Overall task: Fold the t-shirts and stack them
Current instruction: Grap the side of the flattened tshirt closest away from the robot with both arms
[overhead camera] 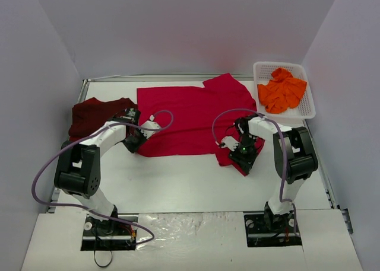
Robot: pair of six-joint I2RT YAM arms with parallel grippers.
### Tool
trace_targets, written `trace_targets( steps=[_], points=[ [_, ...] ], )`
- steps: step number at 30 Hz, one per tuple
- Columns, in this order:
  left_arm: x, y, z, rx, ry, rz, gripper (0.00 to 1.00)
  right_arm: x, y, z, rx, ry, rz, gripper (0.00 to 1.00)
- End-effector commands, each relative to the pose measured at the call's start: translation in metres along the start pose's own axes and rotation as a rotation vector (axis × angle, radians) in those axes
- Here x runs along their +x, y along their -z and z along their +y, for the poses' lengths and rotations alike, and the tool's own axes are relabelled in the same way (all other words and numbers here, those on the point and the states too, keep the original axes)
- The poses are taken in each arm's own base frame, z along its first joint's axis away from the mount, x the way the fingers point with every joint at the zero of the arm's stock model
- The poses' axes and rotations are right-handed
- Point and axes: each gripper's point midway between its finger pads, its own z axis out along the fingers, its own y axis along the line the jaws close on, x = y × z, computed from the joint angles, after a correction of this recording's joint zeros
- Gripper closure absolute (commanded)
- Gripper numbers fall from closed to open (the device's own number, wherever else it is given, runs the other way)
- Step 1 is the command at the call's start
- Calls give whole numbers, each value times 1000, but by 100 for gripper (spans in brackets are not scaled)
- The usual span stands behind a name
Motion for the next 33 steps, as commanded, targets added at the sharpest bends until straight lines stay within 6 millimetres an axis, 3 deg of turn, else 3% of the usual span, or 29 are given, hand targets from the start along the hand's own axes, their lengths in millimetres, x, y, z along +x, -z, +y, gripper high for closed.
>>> trace_targets(
  steps=[1, 8, 15, 17, 19, 27, 33],
  points=[
    [-10, 7, 1, -5, 0, -20, 98, 0, 4, 13, -77, 11, 2, 65],
    [-10, 6, 2, -9, 0, -23, 98, -5, 15, 24, -127, 33, -32, 71],
    [-10, 6, 1, -8, 1, -27, 98, 3, 13, 28, -132, 29, -12, 82],
    [-9, 6, 0, -9, 1, -26, 98, 4, 11, 29, -139, 24, -6, 87],
    [-7, 5, -1, -7, 1, -24, 98, 3, 10, 28, -139, 22, -8, 100],
    [-9, 15, -4, -3, 1, -42, 98, -1, 26, 23, -84, 0, -32, 100],
    [-18, 45, -5, -20, -11, -94, 98, 2, 55, 36, -63, 28, -67, 100]
  ],
)
